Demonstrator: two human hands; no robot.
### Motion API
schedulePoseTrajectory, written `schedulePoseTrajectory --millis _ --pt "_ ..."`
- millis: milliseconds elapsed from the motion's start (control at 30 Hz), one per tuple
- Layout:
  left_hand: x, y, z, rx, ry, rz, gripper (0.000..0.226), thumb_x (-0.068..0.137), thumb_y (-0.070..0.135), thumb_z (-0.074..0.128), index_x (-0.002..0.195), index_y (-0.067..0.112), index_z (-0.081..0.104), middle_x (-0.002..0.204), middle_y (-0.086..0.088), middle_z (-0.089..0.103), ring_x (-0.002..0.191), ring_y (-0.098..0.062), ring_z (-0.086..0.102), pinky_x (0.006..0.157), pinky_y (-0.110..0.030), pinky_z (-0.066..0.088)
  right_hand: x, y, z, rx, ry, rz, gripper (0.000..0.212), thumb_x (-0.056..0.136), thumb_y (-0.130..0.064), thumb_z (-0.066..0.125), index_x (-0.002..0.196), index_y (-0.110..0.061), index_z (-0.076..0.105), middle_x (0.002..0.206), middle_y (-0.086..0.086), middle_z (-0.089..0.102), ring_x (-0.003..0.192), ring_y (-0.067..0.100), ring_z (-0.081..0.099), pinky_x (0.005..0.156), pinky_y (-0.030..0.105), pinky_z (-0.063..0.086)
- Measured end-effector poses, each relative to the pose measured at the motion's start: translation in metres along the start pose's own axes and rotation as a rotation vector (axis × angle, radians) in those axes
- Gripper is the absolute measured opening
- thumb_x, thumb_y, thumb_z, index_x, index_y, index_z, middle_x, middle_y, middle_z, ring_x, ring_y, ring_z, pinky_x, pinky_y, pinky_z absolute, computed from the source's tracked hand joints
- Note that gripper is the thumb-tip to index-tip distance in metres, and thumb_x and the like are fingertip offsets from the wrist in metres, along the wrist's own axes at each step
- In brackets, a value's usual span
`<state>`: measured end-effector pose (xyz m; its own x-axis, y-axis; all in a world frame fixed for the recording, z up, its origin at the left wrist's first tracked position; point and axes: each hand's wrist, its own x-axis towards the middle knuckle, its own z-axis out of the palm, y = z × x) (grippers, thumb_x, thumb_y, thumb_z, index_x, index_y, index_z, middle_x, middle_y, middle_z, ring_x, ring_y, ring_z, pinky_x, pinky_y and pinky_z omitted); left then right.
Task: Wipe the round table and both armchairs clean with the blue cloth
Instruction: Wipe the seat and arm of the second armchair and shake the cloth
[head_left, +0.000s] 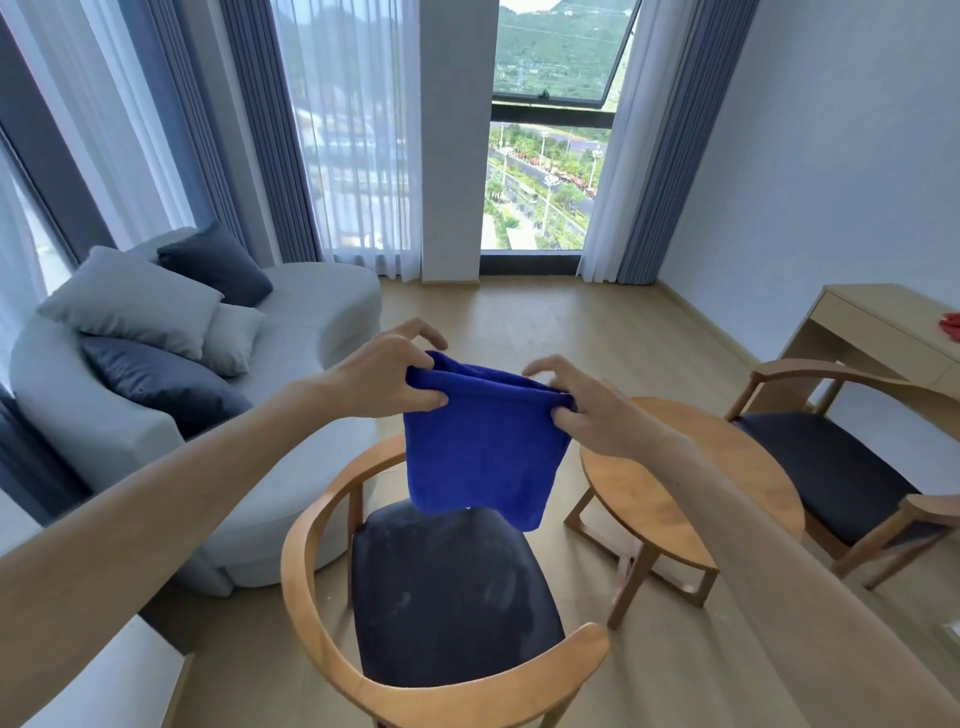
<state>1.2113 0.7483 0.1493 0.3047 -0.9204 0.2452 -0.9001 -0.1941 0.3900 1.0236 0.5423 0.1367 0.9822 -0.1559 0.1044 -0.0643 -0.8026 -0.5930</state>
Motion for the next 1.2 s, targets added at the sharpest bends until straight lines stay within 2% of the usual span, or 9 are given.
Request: schedulePoseTrajectory --millis 100,267,367,467,567,667,800,1000,1200 --pt "0.006 -0.004 0.007 0.006 0.062 -0.085 0.016 0.08 0.02 0.068 0.07 0.012 0.057 0.068 0.004 0.057 0.058 -0.009 0.051 0.053 -0.023 0.041 0.004 0.0 -0.001 0.022 0.059 0.049 0.045 0.089 0.002 0.044 0.129 -0.018 0.049 0.093 -0.005 0.065 0.085 0.01 0.061 0.068 0.017 0.051" --pt "0.007 -0.001 0.021 -0.016 -0.028 -0.242 0.035 0.079 0.02 0.058 0.111 0.019 0.043 0.083 -0.001 0.063 0.073 -0.019 0.061 0.064 -0.033 0.057 0.012 -0.001 0.012 0.099 0.122 0.216 0.022 0.089 -0.005 0.046 0.099 -0.013 0.063 0.09 0.003 0.066 0.087 0.021 0.062 0.076 0.034 0.054" --pt "0.007 0.008 0.032 0.151 0.0 -0.276 0.011 0.082 0.023 0.05 0.089 0.014 0.051 0.076 -0.003 0.058 0.07 -0.023 0.057 0.059 -0.034 0.051 0.017 -0.002 0.025 0.1 0.156 0.323 0.018 0.088 -0.009 0.046 0.096 -0.009 0.062 0.089 0.007 0.065 0.085 0.024 0.061 0.074 0.037 0.055" --pt "0.01 0.024 0.043 0.14 0.064 -0.46 0.015 0.085 0.022 0.05 0.073 0.016 0.042 0.068 -0.002 0.052 0.062 -0.021 0.054 0.046 -0.026 0.037 0.025 -0.01 0.039 0.059 0.265 0.382 0.011 0.088 -0.011 0.047 0.087 -0.007 0.058 0.077 0.003 0.058 0.07 0.017 0.055 0.055 0.022 0.044" --pt "0.021 0.05 0.046 -0.345 0.033 -0.768 0.014 0.089 0.025 0.052 0.09 0.012 0.048 0.079 -0.01 0.062 0.059 -0.023 0.066 0.046 -0.028 0.051 0.034 -0.023 0.051 0.083 0.348 0.366 0.016 0.09 -0.017 0.05 0.077 -0.008 0.054 0.067 -0.001 0.052 0.061 0.013 0.049 0.043 0.013 0.033" --pt "0.026 0.064 0.035 -1.007 0.031 -0.944 0.022 0.089 0.019 0.051 0.103 0.002 0.054 0.09 -0.02 0.066 0.075 -0.031 0.07 0.057 -0.036 0.06 0.034 -0.028 0.048 0.293 0.266 0.328 0.027 0.09 -0.04 0.059 0.082 -0.014 0.059 0.078 -0.001 0.062 0.074 0.017 0.06 0.056 0.012 0.044" --pt "0.022 0.064 0.026 -1.186 -0.03 -0.856 0.023 0.088 -0.003 0.042 0.103 -0.002 0.058 0.09 -0.021 0.068 0.082 -0.031 0.069 0.07 -0.036 0.06 0.025 -0.019 0.037 0.352 0.138 0.233 0.048 0.076 -0.034 0.08 0.113 -0.017 0.055 0.1 -0.006 0.063 0.09 0.013 0.062 0.074 0.023 0.051" --pt "0.018 0.043 0.024 -0.501 0.019 -0.472 0.033 0.08 0.018 0.072 0.106 0.022 0.052 0.092 0.004 0.056 0.084 -0.01 0.056 0.075 -0.027 0.052 0.019 -0.003 0.028 0.463 0.22 0.108 0.038 0.08 -0.005 0.074 0.113 -0.017 0.059 0.101 -0.003 0.066 0.097 0.016 0.063 0.077 0.021 0.055" --pt "0.016 0.047 0.044 -0.673 0.058 -0.344 0.047 0.073 0.014 0.08 0.108 0.023 0.049 0.102 0.001 0.062 0.097 -0.016 0.061 0.078 -0.028 0.055 0.011 -0.001 0.029 0.839 0.205 0.056 0.043 0.078 -0.012 0.076 0.116 -0.022 0.058 0.111 -0.004 0.069 0.103 0.014 0.066 0.081 0.026 0.055"
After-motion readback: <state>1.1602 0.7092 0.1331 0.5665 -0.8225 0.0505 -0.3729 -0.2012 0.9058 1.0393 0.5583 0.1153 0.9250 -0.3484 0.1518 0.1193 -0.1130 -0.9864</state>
